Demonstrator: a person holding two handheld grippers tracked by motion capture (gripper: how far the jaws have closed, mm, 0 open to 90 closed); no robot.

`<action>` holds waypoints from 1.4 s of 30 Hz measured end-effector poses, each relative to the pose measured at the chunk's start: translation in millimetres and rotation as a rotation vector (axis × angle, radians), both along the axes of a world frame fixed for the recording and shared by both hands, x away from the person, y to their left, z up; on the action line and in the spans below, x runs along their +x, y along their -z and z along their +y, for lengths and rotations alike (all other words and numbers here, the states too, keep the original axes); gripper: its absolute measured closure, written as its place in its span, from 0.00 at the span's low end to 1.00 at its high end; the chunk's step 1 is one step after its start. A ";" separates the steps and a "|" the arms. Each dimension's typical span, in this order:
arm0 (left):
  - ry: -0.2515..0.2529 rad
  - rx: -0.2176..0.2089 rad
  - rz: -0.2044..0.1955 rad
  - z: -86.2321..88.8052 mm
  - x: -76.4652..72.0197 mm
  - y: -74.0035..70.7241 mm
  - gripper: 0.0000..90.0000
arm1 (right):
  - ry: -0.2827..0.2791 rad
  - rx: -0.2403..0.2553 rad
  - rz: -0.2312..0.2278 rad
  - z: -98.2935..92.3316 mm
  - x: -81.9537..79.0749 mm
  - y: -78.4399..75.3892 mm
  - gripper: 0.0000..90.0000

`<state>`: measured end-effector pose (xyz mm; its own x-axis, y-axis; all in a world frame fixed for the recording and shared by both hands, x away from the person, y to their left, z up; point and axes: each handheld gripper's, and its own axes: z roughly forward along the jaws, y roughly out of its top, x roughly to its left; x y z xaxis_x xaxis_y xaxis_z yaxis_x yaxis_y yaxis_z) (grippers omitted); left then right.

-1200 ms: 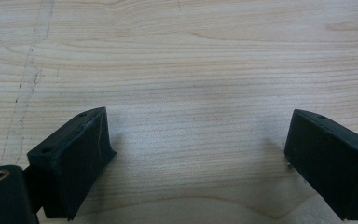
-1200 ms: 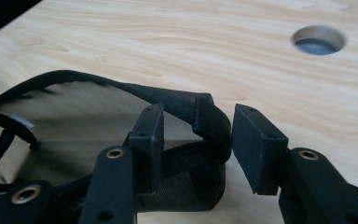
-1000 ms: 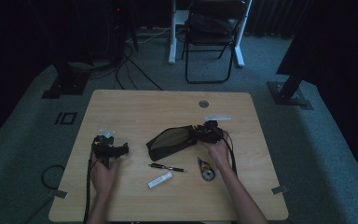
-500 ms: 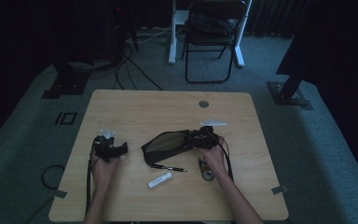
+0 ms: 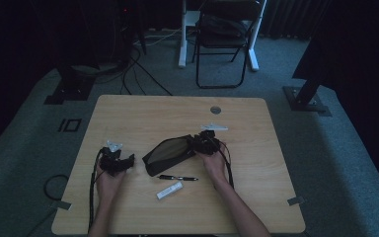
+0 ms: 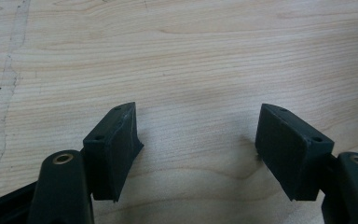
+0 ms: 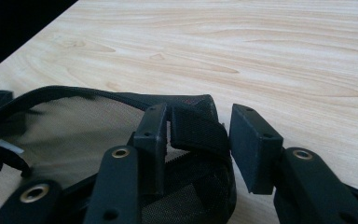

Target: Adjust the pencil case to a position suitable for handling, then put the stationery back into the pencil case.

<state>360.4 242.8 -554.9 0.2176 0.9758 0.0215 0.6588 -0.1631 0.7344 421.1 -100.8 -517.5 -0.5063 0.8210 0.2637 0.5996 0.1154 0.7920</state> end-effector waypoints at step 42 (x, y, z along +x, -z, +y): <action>0.053 -0.015 0.011 -4.3 -10.3 -8.0 0.48 | -0.002 -0.231 -0.158 -88.9 -41.2 -20.3 0.40</action>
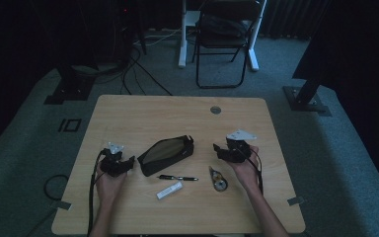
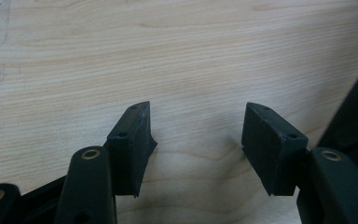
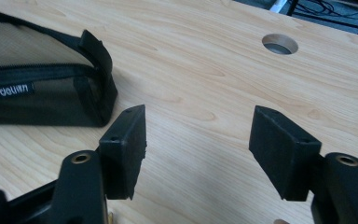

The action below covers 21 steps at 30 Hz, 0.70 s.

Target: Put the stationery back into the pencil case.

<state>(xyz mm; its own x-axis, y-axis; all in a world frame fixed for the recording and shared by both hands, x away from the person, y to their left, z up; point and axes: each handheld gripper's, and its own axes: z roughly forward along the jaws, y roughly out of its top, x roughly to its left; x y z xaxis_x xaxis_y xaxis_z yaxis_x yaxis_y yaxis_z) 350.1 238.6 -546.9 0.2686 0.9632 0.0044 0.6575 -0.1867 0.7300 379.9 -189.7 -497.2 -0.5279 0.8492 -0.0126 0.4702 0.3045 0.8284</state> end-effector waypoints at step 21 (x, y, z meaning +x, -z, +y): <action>0.095 -0.053 -0.162 -3.4 -38.5 -36.7 0.44 | 0.005 -0.078 0.044 -13.3 0.9 22.4 0.38</action>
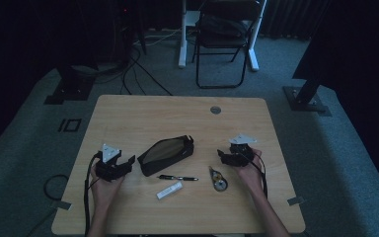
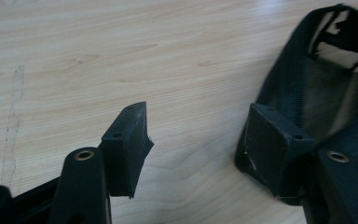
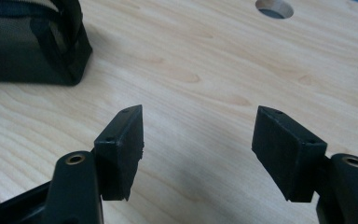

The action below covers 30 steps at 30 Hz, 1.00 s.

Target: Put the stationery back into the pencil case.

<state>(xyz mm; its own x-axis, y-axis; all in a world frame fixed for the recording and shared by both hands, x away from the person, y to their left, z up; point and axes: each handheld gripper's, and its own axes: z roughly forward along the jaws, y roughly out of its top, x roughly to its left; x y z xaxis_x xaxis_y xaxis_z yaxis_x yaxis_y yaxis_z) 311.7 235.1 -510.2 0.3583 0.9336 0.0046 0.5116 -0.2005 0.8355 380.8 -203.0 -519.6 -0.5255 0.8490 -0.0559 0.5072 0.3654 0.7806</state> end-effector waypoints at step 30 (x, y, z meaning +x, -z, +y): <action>0.193 -0.007 -0.057 -46.5 -42.4 -13.4 0.43 | 0.064 0.018 0.069 -32.8 11.2 32.4 0.32</action>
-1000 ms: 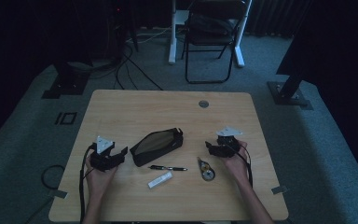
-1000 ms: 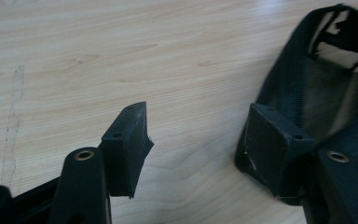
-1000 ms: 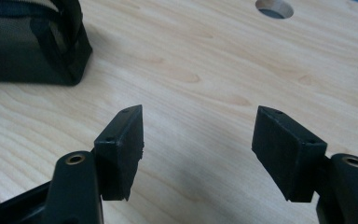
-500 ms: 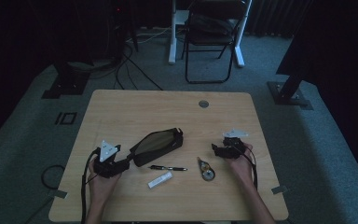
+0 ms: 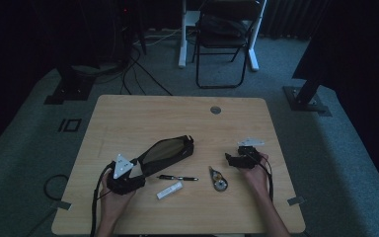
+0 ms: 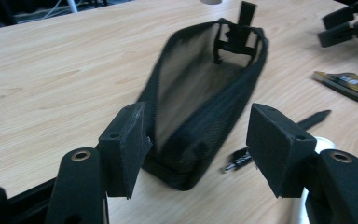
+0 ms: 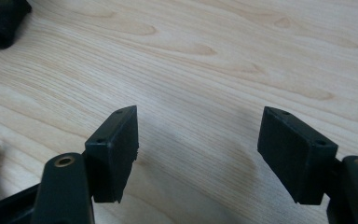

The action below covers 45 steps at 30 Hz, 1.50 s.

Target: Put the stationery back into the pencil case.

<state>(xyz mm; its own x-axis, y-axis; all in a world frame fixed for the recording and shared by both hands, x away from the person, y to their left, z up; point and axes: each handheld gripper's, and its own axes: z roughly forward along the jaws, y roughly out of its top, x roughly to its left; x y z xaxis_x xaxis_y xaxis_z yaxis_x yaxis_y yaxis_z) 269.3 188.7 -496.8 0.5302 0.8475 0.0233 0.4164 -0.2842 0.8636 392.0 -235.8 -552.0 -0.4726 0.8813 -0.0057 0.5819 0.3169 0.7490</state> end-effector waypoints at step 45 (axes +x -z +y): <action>0.236 0.042 0.131 -50.5 -13.5 42.2 0.51 | -0.111 0.004 0.009 3.5 1.2 9.5 0.24</action>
<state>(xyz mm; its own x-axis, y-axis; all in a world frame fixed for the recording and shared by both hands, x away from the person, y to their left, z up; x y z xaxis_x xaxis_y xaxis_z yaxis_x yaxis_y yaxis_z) 255.8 138.1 -539.0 0.7135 0.7002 -0.0263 0.4421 -0.4208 0.7922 393.2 -232.3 -561.5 -0.5672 0.8236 0.0027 0.5505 0.3767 0.7450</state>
